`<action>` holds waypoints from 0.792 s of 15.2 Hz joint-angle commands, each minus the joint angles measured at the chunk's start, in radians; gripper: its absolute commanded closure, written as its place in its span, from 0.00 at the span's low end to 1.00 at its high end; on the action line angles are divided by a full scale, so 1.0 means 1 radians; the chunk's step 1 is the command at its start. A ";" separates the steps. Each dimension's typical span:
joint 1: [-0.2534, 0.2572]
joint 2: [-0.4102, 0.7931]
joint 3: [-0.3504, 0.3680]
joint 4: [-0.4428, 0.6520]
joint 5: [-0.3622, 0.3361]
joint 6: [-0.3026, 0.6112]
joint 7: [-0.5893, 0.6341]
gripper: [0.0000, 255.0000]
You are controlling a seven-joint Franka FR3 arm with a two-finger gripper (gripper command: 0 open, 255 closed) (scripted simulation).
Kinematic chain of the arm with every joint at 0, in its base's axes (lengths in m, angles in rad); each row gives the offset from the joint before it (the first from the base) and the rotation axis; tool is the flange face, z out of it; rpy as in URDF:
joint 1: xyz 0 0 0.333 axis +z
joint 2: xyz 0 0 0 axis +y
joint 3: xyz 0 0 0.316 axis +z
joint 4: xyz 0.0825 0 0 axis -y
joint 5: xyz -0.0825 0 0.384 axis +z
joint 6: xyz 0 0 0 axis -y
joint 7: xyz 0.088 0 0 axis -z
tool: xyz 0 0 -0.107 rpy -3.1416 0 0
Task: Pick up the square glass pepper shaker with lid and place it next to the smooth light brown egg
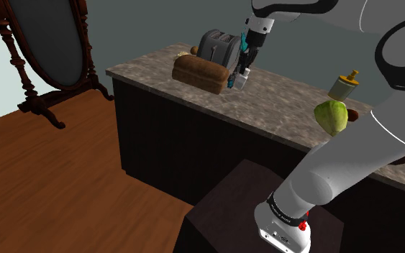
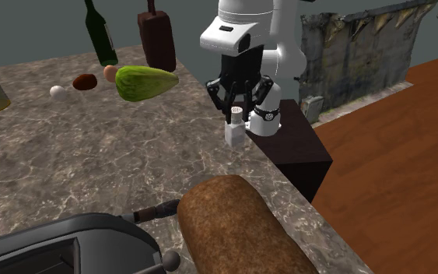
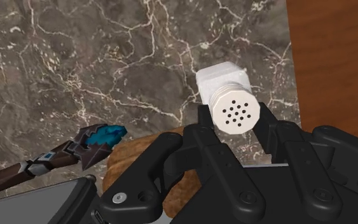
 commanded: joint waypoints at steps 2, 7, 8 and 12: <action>0.001 0.007 0.000 0.048 0.003 -0.042 -0.003 1.00; 0.002 0.018 0.001 0.127 0.007 -0.110 -0.007 1.00; 0.003 0.021 0.001 0.143 0.008 -0.124 -0.008 1.00; 0.003 0.032 0.000 0.199 0.012 -0.169 -0.011 1.00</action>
